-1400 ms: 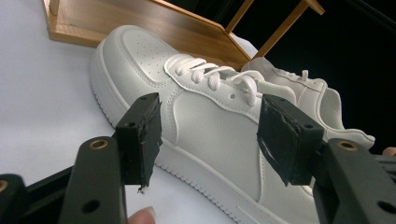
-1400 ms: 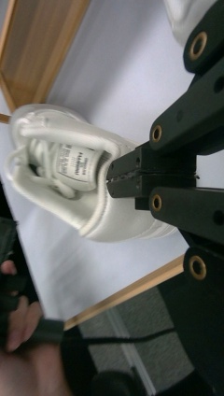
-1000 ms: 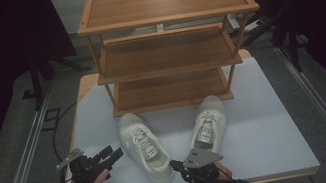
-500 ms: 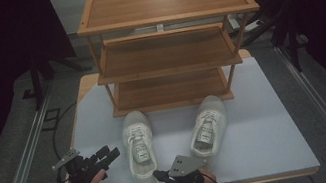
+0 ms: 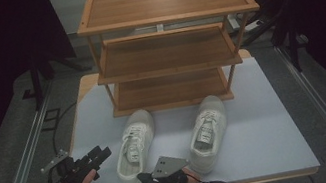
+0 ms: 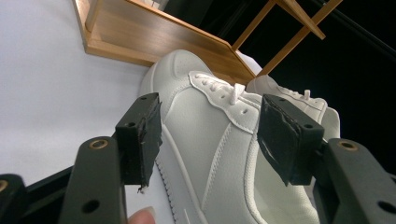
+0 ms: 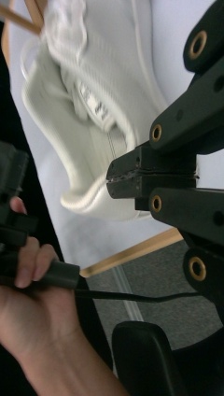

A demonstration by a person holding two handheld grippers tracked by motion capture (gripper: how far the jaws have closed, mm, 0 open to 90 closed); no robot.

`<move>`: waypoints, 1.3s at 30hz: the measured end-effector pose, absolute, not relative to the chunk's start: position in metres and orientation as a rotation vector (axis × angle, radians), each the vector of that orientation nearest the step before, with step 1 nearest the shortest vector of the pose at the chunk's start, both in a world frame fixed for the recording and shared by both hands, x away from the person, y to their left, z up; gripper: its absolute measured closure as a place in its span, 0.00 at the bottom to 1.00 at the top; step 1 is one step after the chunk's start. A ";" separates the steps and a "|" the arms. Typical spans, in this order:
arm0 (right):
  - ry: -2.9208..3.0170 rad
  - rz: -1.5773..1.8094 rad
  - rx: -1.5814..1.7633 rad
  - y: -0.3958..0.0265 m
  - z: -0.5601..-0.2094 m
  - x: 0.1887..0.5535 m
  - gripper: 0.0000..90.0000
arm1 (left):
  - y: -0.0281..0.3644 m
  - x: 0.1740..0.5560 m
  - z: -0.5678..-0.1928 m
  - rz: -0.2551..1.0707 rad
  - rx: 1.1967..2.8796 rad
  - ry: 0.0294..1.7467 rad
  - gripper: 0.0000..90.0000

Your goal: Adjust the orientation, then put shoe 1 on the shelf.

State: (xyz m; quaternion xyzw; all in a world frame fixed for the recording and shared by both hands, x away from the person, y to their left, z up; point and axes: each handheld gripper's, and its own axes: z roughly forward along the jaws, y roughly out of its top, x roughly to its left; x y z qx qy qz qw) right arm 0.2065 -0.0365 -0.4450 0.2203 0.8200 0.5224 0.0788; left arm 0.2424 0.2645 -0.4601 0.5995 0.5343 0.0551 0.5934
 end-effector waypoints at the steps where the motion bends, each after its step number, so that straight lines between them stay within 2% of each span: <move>1: 2.442 1.575 0.668 -0.042 -0.442 0.206 0.98 | 0.264 0.242 -0.460 0.129 1.396 1.242 0.44; 9: 2.339 1.631 0.768 -0.088 -0.432 0.208 0.91 | 0.260 0.241 -0.459 0.129 1.405 1.236 0.44; 10: 2.293 1.661 0.804 -0.104 -0.430 0.208 0.87 | 0.259 0.241 -0.458 0.133 1.408 1.234 0.44; 15: 2.238 1.659 0.849 -0.127 -0.427 0.210 0.78 | 0.256 0.241 -0.455 0.137 1.415 1.230 0.43; 22: 2.184 1.653 0.924 -0.153 -0.428 0.211 0.72 | 0.246 0.240 -0.449 0.152 1.436 1.217 0.43; 32: 2.120 1.673 0.964 -0.170 -0.422 0.212 0.70 | 0.220 0.253 -0.441 0.194 1.533 1.203 0.43; 39: 2.137 1.655 0.963 -0.166 -0.425 0.213 0.69 | 0.203 0.265 -0.451 0.215 1.639 1.224 0.39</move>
